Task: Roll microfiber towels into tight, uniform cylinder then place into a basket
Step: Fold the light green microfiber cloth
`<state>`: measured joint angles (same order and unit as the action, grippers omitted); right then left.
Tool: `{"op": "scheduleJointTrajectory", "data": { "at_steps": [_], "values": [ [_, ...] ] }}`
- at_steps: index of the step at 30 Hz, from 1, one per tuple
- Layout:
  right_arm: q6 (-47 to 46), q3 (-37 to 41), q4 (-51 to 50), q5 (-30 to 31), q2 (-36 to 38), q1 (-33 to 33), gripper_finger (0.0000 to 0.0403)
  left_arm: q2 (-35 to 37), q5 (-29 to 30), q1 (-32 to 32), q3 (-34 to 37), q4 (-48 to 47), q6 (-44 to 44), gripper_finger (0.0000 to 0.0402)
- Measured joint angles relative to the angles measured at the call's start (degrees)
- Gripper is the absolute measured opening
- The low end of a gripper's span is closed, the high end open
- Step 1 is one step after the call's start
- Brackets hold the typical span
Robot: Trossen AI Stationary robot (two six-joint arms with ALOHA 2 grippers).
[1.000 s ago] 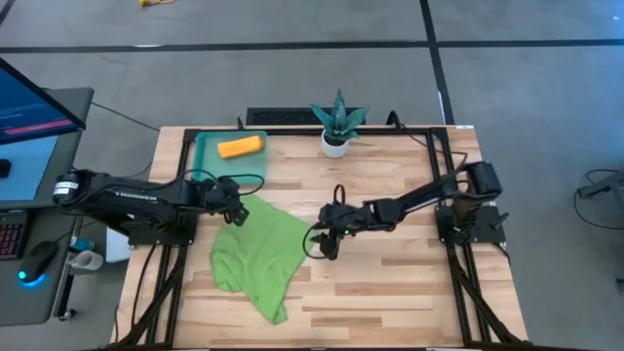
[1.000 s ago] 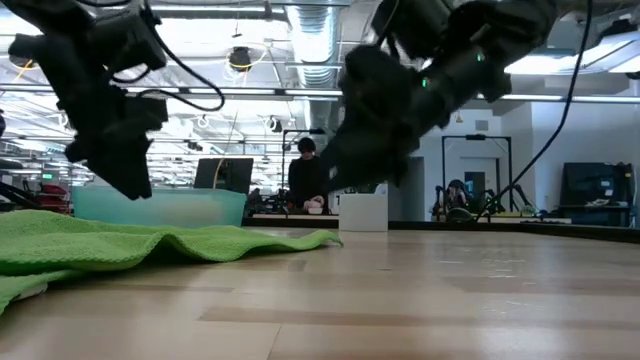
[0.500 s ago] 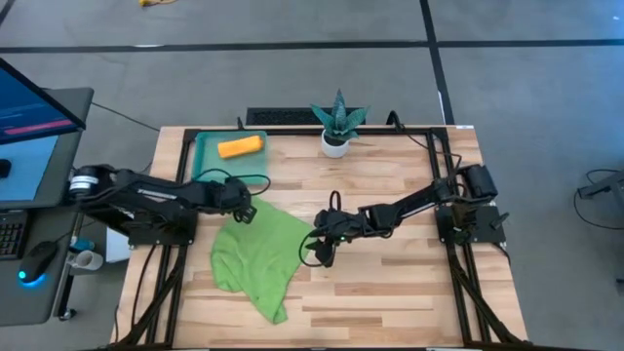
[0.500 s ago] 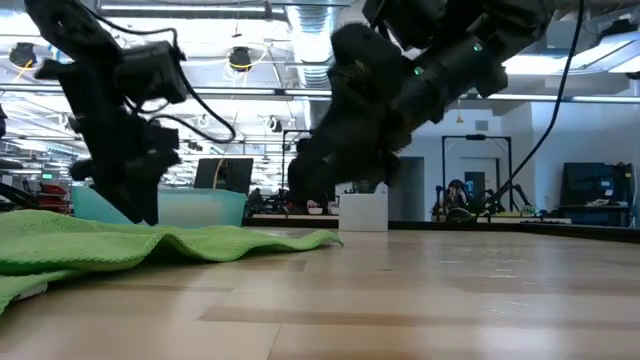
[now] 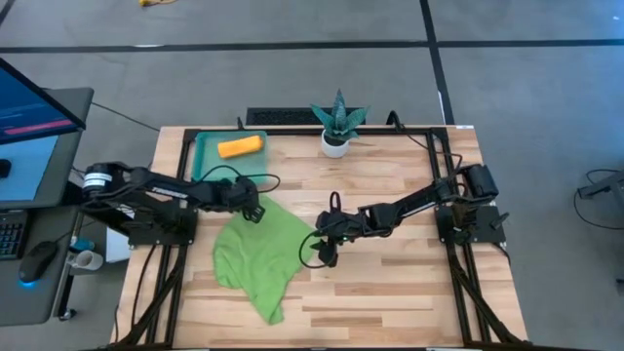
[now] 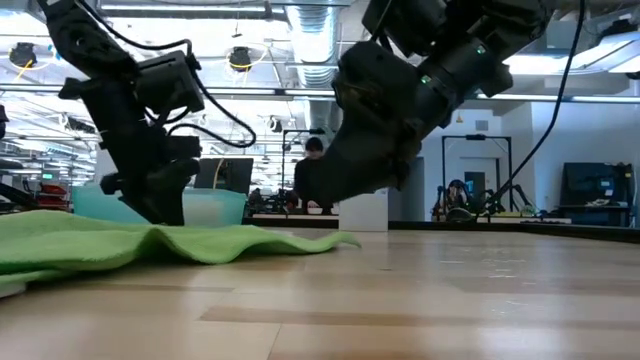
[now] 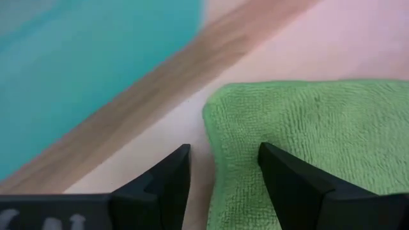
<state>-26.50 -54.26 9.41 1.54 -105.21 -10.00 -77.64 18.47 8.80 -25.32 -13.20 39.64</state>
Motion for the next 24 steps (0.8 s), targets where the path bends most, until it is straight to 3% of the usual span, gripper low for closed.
{"op": "scheduleJointTrajectory", "data": {
  "at_steps": [11, 16, 24],
  "values": [
    [0.17, 0.00, -0.03, 0.00, 0.02, 0.65, 0.0224, -0.60, -6.38, -2.68, 0.03, 8.73, -7.98, 0.0178],
    [1.60, 0.00, 6.95, 0.02, 0.00, 0.73, 0.0224, -0.33, -4.23, -3.67, -2.50, 9.38, -11.25, 0.0178],
    [1.14, 0.00, 8.11, 0.02, -0.58, -0.51, 0.0221, -0.31, -3.12, -5.16, -7.71, 4.17, -15.82, 0.0178]
  ]
}}
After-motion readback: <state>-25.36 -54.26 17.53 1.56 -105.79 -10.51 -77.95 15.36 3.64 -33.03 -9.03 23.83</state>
